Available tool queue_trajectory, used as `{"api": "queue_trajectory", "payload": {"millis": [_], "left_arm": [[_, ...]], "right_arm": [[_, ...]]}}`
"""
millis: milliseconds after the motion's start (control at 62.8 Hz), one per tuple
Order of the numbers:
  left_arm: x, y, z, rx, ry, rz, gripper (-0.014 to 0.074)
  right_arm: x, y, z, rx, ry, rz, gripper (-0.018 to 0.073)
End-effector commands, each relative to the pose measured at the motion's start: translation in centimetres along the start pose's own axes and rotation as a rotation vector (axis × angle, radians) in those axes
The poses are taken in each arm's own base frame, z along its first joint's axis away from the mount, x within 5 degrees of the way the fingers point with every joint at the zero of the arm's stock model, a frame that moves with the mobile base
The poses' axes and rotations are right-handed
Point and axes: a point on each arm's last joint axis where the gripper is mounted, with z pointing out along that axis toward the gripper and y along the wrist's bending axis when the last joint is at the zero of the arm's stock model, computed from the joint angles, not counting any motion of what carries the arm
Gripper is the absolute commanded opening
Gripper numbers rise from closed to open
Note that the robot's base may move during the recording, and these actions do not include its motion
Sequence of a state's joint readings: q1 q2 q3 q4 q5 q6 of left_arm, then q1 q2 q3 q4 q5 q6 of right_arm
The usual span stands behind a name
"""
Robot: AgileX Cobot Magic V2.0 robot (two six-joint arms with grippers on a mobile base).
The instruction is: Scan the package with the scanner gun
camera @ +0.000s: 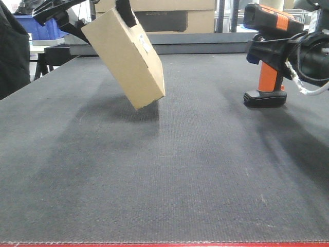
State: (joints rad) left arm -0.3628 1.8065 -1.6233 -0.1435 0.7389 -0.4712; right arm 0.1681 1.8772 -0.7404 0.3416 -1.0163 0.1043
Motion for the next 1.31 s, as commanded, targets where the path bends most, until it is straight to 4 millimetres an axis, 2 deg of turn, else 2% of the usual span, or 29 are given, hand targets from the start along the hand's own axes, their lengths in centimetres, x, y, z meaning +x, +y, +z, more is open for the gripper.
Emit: {"api": "queue_trajectory", "payload": {"millis": [0,414,749,1147,1291], "left_arm": [[-0.2,-0.4,-0.5,0.019,-0.027,0.002,-0.0111],[-0.2,-0.4,-0.5,0.018,-0.028,0.004,-0.0111],[-0.3,-0.3,-0.5,0.004,-0.035,0.021,-0.0111],[-0.3,-0.3,-0.5,0.005,-0.037,0.021,-0.0111],[-0.3,-0.3,-0.5,0.006,-0.039,0.021,-0.0111]], "right_arm": [[-0.4,0.2,0.1,-0.007,-0.037,0.003,0.0561],[-1.1,1.2,2.2,-0.016,0.034,0.029,0.0561],[-1.3,0.1,2.8,-0.019,0.031,-0.005,0.0561],[-1.8,-1.4,3.2,-0.116,0.036,-0.143,0.0559],[-2.0,-1.8,3.3,-0.149,0.046,-0.102,0.0559]]}}
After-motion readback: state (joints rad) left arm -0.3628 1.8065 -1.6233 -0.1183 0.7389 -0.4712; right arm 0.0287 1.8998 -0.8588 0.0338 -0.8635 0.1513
